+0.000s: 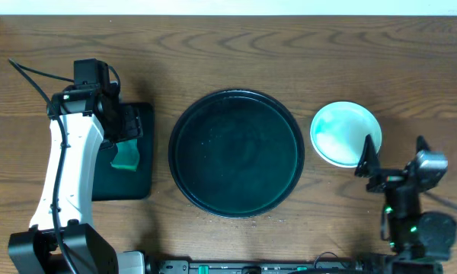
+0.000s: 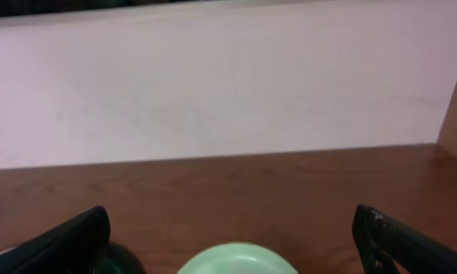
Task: Clean dirty plates on tray and stack at the side
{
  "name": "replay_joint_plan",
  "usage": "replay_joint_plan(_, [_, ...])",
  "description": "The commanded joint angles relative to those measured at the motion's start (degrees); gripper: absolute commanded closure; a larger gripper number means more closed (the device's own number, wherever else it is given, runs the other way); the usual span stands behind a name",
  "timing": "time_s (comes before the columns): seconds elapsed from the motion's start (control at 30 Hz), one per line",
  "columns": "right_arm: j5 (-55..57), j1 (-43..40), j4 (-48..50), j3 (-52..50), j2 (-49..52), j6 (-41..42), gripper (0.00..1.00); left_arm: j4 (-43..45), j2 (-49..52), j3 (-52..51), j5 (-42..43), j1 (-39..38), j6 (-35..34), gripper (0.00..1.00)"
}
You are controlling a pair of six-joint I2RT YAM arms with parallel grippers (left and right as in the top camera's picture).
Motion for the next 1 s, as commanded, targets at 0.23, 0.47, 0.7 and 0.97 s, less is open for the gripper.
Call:
replay_joint_plan(0.23, [-0.31,0.15,3.58,-15.85,-12.0,3.78,0.01,-0.11,0.22,0.66,-0.11,0.24,-0.55,0.26])
replay_joint_plan(0.47, [-0.26,0.2,-1.53,-15.8,-12.0,3.72,0.01,-0.11,0.22,0.66,-0.11,0.24,-0.55,0.26])
replay_joint_plan(0.7, [-0.26,0.2,-1.46,-15.8,-11.98,3.74,0.01,-0.11,0.22,0.66,-0.11,0.24,-0.55,0.26])
replay_joint_plan(0.97, [-0.26,0.2,-1.46,-15.8,-11.98,3.74,0.01,-0.11,0.22,0.66,-0.11,0.24,-0.55,0.26])
